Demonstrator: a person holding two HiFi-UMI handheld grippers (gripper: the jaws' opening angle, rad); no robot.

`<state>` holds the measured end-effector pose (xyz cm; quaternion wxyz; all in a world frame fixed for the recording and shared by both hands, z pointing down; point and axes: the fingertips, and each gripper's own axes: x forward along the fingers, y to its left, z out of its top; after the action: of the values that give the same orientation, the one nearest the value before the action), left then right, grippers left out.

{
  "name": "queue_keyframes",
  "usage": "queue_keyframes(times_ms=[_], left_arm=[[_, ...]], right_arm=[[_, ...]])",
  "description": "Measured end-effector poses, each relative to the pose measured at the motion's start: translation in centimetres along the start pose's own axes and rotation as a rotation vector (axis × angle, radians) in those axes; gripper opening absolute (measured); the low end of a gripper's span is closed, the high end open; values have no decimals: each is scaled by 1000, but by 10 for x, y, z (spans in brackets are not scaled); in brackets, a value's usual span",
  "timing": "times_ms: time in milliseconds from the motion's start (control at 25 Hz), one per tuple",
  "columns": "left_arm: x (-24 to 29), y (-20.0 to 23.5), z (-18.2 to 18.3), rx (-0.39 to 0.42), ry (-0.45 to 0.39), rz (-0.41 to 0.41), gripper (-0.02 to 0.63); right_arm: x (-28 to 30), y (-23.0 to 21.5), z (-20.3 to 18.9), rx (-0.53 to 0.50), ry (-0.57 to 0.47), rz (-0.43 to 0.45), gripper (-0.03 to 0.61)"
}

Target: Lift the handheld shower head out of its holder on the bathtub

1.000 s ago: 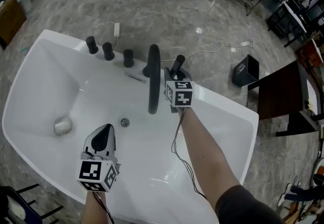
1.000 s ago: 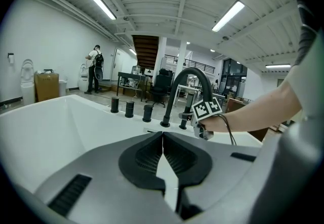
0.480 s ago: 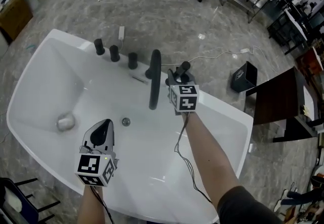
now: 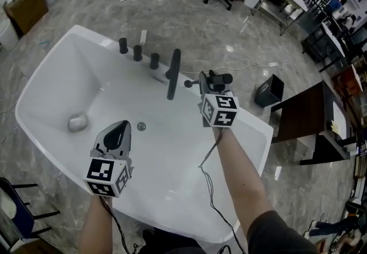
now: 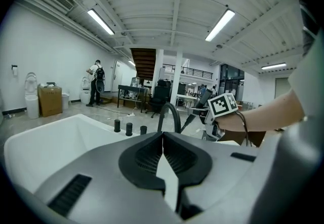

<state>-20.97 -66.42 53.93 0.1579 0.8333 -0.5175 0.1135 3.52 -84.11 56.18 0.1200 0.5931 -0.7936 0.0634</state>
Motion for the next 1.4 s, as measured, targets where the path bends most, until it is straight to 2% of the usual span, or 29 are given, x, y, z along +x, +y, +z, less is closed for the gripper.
queue_keyframes(times_ms=[360, 640, 1080, 1400], left_arm=[[-103, -50, 24, 10, -56, -29, 15], [-198, -94, 28, 21, -100, -72, 15], [-356, -144, 5, 58, -147, -94, 15], [-408, -185, -11, 53, -144, -144, 15]], right_arm=[[-138, 38, 70, -3, -107, -6, 126], [-260, 74, 100, 23, -175, -37, 124], [-441, 140, 100, 25, -207, -66, 121], [-543, 171, 84, 85, -207, -75, 121]])
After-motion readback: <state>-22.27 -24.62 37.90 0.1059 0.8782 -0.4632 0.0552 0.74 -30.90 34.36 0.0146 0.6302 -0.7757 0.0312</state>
